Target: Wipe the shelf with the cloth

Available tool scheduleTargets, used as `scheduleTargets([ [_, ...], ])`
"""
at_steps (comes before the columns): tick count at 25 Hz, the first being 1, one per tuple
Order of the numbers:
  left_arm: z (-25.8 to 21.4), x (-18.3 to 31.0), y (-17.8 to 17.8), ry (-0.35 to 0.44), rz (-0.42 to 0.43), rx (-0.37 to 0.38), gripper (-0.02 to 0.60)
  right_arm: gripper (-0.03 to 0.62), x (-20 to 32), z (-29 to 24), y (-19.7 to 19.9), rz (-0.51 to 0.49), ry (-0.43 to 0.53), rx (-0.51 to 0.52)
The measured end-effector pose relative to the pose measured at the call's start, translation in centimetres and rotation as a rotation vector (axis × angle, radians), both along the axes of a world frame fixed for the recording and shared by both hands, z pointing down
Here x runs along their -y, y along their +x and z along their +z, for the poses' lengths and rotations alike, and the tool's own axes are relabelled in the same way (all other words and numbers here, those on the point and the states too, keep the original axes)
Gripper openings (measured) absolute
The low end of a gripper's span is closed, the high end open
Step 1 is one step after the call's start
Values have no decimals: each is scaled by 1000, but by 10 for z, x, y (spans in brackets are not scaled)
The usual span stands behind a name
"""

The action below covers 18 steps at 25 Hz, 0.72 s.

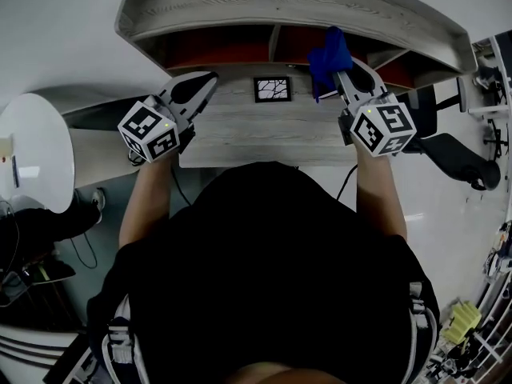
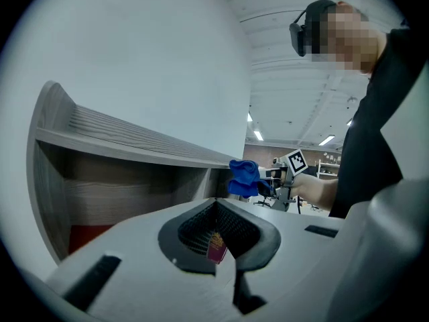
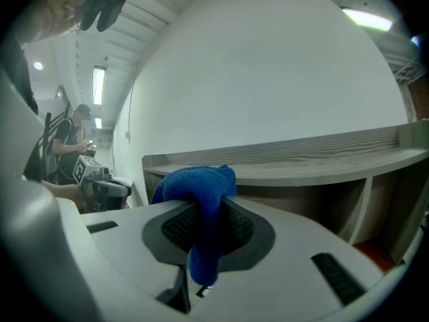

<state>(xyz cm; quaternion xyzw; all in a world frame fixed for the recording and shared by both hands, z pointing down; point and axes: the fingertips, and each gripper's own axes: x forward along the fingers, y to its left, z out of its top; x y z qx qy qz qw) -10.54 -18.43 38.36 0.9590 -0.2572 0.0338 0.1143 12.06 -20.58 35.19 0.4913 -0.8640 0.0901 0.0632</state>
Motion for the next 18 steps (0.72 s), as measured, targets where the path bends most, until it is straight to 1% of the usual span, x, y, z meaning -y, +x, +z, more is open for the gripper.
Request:
scheduleTargets([
  [6, 2, 1, -2, -10, -52, 8, 15, 52, 15, 20, -3, -52, -37, -11],
  [10, 3, 1, -7, -16, -88, 13, 15, 52, 29, 39, -5, -78, -62, -46],
  [18, 8, -4, -18, -33, -159, 26, 15, 52, 52, 73, -14, -135, -127, -76],
])
